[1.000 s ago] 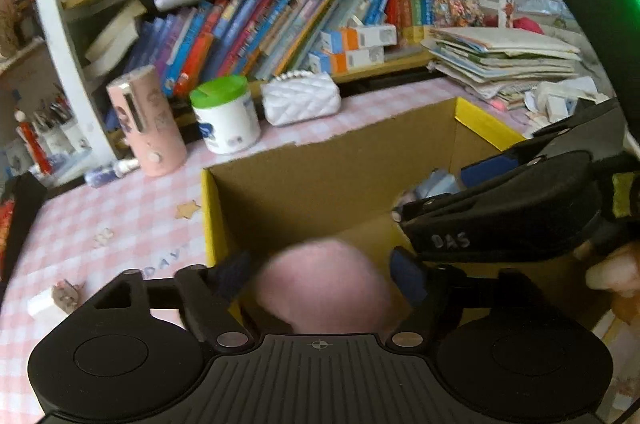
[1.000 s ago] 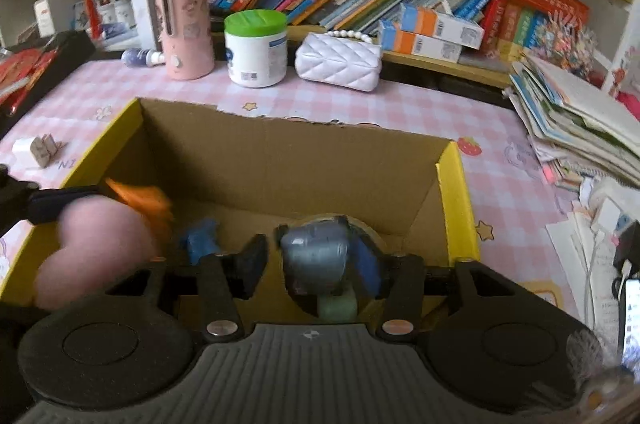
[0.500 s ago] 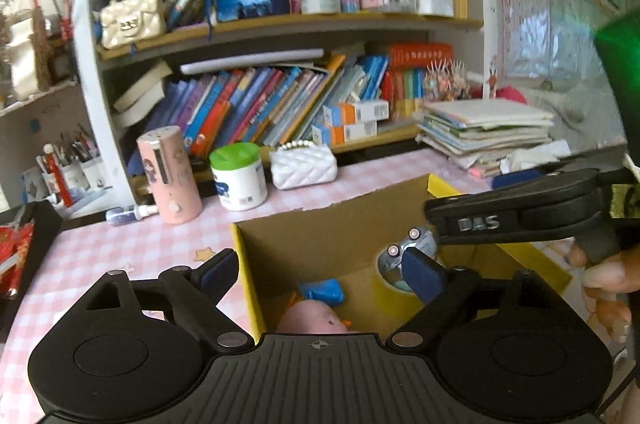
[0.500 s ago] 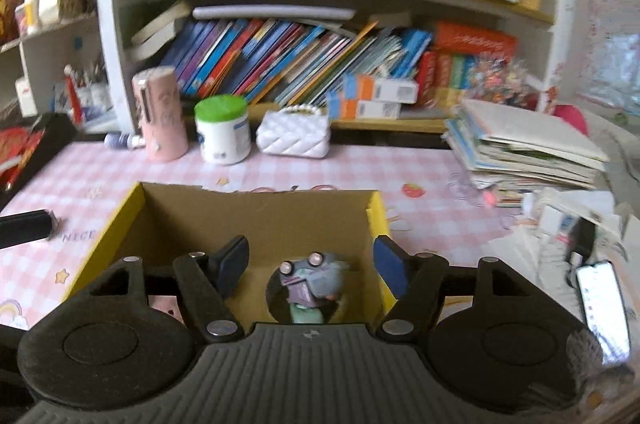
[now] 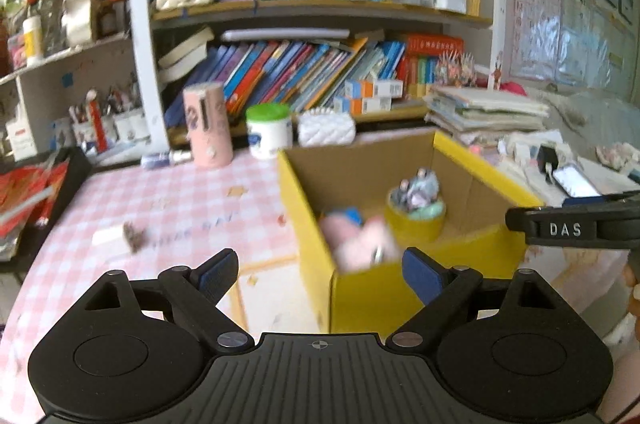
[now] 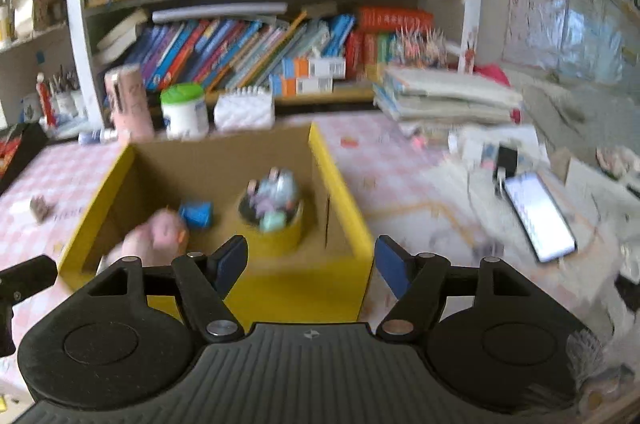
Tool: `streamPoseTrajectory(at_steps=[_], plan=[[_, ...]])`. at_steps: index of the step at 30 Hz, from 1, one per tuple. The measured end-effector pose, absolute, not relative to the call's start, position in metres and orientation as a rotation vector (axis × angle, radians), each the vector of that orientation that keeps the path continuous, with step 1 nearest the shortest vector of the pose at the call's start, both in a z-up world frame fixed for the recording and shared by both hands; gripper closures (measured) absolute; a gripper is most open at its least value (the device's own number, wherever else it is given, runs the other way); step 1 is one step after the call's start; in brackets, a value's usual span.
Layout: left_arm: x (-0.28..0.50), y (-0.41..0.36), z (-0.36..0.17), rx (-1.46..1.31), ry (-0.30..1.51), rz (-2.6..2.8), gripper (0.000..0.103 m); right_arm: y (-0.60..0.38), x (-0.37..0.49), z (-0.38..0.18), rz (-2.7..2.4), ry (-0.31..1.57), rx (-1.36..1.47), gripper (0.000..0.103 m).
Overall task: Organize objects
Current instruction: 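Lift both tools out of the yellow box and back over the table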
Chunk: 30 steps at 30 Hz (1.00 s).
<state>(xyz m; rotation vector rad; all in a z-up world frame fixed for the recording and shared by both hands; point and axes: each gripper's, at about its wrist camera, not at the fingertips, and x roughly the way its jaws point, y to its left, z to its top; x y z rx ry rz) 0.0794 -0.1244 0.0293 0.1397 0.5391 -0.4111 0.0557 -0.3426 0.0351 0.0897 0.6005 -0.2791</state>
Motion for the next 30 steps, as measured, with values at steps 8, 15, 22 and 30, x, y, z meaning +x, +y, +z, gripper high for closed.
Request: streamPoseTrajectory(at_steps=[8,15,22,30], plan=[[0.054,-0.085,0.01,0.151,0.607,-0.368,0.012,-0.288,0.028,0.005,-0.24,0.728,0.062,0.033],[0.036,-0.052,0.001,0.154,0.655,-0.328,0.012,-0.245,0.012,-0.006,-0.18,0.771,0.006,0.029],[0.022,-0.026,-0.005,0.158,0.686,-0.304,0.012,-0.215,0.003,-0.014,-0.133,0.809,0.005,0.026],[0.012,0.001,-0.009,0.157,0.715,-0.273,0.011,-0.183,-0.003,-0.022,-0.077,0.836,-0.005,0.025]])
